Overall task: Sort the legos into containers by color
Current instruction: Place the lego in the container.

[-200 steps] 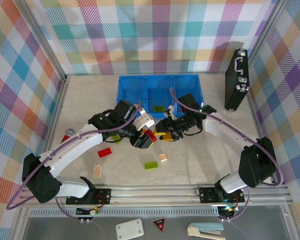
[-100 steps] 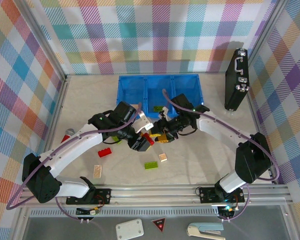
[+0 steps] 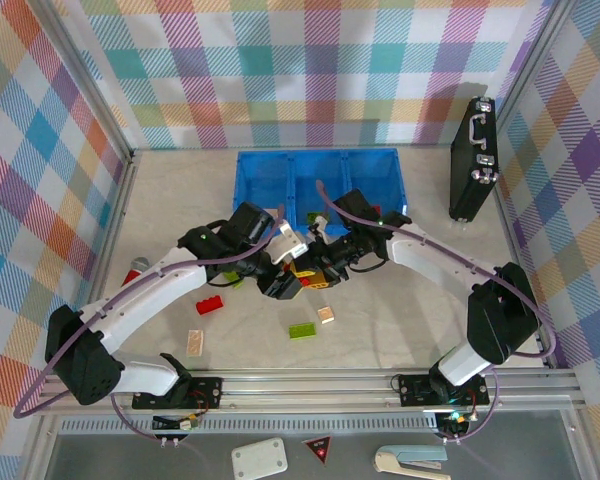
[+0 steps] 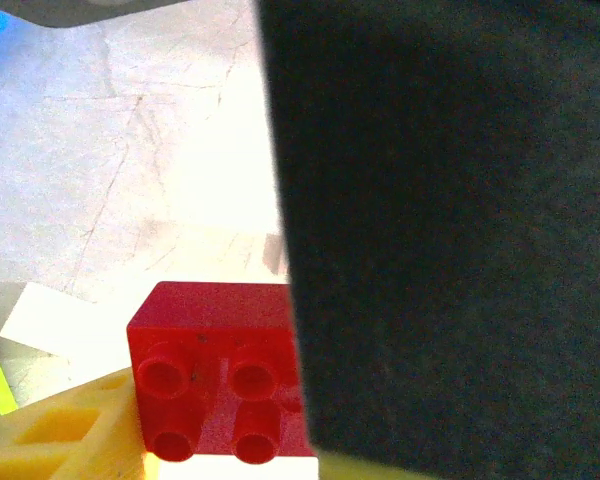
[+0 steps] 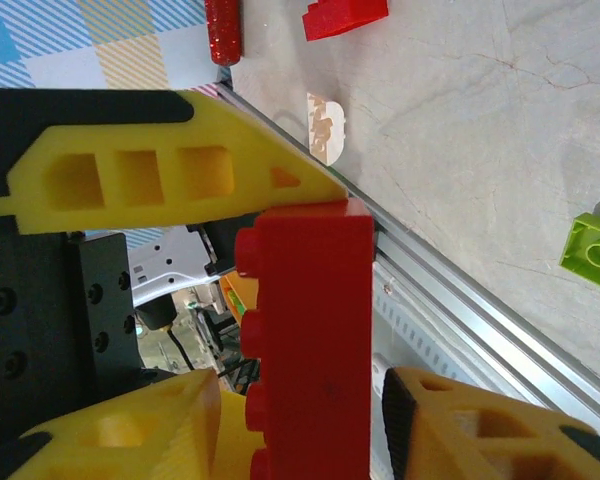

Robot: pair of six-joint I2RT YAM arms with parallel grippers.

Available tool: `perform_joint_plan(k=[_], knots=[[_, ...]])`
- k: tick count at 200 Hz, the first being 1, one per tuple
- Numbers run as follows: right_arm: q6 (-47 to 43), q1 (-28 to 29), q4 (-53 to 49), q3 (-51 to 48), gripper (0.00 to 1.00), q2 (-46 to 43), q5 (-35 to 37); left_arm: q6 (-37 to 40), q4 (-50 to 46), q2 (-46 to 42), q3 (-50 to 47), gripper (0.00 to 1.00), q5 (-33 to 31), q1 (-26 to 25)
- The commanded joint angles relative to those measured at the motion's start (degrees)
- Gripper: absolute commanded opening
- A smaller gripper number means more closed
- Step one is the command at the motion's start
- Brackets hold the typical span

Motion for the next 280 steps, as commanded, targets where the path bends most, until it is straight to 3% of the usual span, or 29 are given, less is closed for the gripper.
perform_joint_plan(k=[1,50,120,157,211,280], knots=[[-0.1,0.6,-0.3,1.4,0.45,0.1,-2.5,0.2,0.7,0.4,0.7,0.53,-1.0,-0.6],[-0.9,0.6,-1.3,1.7,0.35,-0.1,-1.0,0.0,0.9,0.1,0.8,0.61,-1.1,-0.6],[-5.0,0.2,-6.3,5.4,0.30,1.2,2.9,-0.2,-1.3,-2.4,1.0,0.74,-2.4,-0.6],[-8.7,-1.6,-11.2,8.0,0.27,3.0,6.9,-0.5,-4.4,-3.7,1.1,0.76,-4.4,-0.5],[-15.8,-8.1,-17.8,10.5,0.25,5.0,13.4,-3.7,-5.9,-5.9,-1.3,0.76,-14.2,-0.2],[-24.2,-19.7,-24.7,15.4,0.24,7.1,24.3,-5.8,-6.7,-6.0,-4.0,0.76,-20.3,2.9]])
